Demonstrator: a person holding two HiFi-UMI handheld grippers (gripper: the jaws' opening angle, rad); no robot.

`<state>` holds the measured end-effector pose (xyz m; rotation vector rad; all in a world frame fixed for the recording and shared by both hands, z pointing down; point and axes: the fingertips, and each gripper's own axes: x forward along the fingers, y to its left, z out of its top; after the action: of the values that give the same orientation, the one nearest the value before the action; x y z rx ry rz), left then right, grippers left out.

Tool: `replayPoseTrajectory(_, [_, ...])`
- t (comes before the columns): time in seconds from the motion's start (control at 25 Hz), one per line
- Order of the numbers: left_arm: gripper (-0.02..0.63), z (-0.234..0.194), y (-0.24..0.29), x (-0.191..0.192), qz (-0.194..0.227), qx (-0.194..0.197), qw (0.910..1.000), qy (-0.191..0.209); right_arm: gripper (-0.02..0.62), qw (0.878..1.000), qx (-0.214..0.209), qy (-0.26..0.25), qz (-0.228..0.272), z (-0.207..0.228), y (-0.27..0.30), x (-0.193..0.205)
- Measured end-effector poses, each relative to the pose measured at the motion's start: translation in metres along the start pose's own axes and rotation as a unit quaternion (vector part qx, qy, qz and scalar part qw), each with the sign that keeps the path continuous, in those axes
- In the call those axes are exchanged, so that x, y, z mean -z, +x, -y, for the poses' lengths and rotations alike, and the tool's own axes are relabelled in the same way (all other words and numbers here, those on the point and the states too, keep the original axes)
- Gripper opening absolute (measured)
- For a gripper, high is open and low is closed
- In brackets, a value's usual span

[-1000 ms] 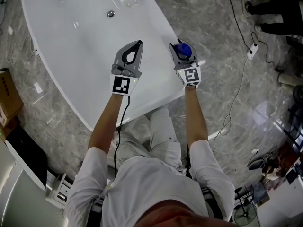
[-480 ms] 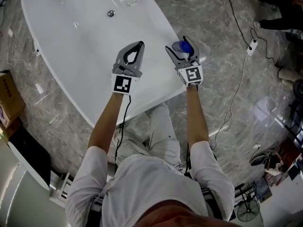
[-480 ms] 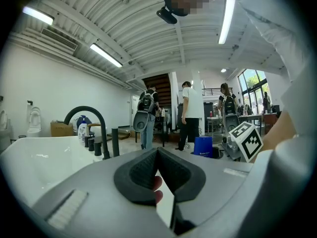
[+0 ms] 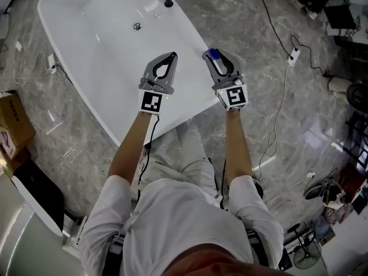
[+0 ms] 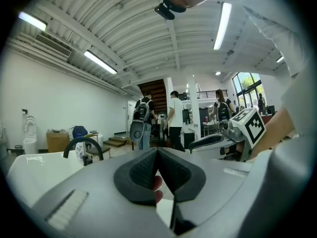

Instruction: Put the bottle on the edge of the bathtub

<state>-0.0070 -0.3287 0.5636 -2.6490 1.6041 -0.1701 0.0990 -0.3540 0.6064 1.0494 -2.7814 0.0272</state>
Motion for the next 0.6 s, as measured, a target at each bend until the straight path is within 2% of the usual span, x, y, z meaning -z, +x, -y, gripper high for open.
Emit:
replayPoseTrajectory(0.08, [-0.002, 0.002, -0.007, -0.027, 0.009, 0.002, 1.0, 0.0, 0.013, 1.0, 0.0, -0.006, 0.006, -0.006, -0.013, -0.028])
replayPoseTrajectory(0.12, [-0.002, 0.004, -0.01, -0.04, 0.012, 0.004, 0.9999, 0.002, 0.002, 1.0, 0.001, -0.006, 0.008, -0.009, -0.019, -0.04])
replayPoseTrajectory(0.4, [-0.002, 0.015, -0.044, -0.104, 0.013, 0.014, 0.9997, 0.014, 0.0, 1.0, 0.005, -0.001, 0.018, -0.026, -0.052, -0.114])
replayPoseTrajectory(0.6, [-0.002, 0.019, -0.069, -0.123, -0.021, 0.016, 0.9996, 0.011, 0.0, 1.0, -0.003, -0.006, 0.025, -0.039, -0.072, -0.159])
